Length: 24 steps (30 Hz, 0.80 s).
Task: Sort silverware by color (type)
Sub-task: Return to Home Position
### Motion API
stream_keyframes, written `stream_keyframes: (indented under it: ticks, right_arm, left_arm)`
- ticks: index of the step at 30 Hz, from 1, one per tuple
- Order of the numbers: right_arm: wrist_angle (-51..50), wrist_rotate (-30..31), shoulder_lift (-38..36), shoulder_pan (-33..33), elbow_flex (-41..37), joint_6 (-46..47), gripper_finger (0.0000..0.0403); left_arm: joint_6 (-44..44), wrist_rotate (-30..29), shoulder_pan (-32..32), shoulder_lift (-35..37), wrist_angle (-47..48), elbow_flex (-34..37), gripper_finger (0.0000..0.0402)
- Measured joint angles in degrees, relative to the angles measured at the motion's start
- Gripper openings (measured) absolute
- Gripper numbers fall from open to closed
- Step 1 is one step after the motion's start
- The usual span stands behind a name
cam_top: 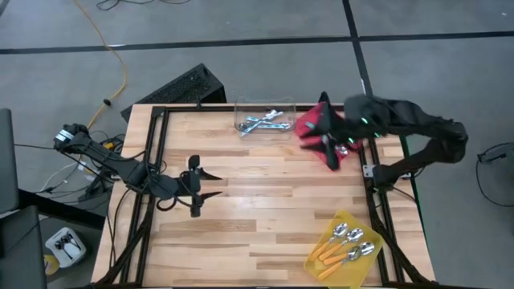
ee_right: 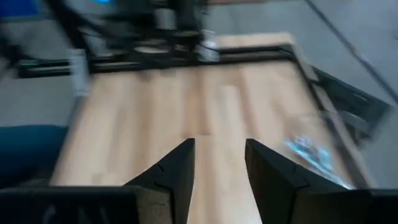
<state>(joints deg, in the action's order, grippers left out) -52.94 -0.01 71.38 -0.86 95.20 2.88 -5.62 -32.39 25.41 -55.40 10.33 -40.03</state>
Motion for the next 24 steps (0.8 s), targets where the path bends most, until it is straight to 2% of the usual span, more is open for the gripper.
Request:
stream_keyframes:
  ticks: [4, 7, 10, 12, 14, 17, 19, 24]
  right_arm:
    - [1.1, 1.8, -1.4, 10.8, -0.8, 0.5, 0.0166]
    - [6.7, 11.2, -1.5, 18.7, -5.4, 1.2, 0.0166]
    - [14.0, 23.0, -1.3, 24.2, -12.4, 0.0, 0.0166]
    - [22.8, 27.0, -1.3, 25.5, -17.8, -0.8, 0.0166]
    - [32.4, 24.8, -2.0, 25.6, -23.8, -2.7, 0.0166]
    - [46.2, 15.8, -3.1, 24.3, -32.4, -4.6, 0.0166]
    - [53.3, 10.4, -4.3, 22.7, -37.9, -4.0, 0.0166]
    - [63.0, 7.8, -10.8, 19.5, -48.2, 0.5, 0.0166]
  left_arm:
    - [-2.7, -2.9, 0.0, 0.0, -1.6, 0.0, 0.018]
    - [-3.5, -3.1, 0.0, 0.0, -3.0, 0.0, 0.018]
    - [-4.1, 1.6, 0.0, 0.0, -3.9, 0.0, 0.018]
    - [-4.8, 4.0, -0.1, -0.1, -8.0, 0.0, 0.018]
    - [-4.7, 8.7, -0.6, 0.1, -13.0, 0.0, 0.018]
    - [-3.1, 19.6, -1.9, 1.2, -17.3, 0.0, 0.018]
    - [-2.5, 24.7, -3.2, 2.7, -18.7, 0.0, 0.018]
    - [-2.6, 28.2, -5.8, 7.9, -17.0, 0.0, 0.018]
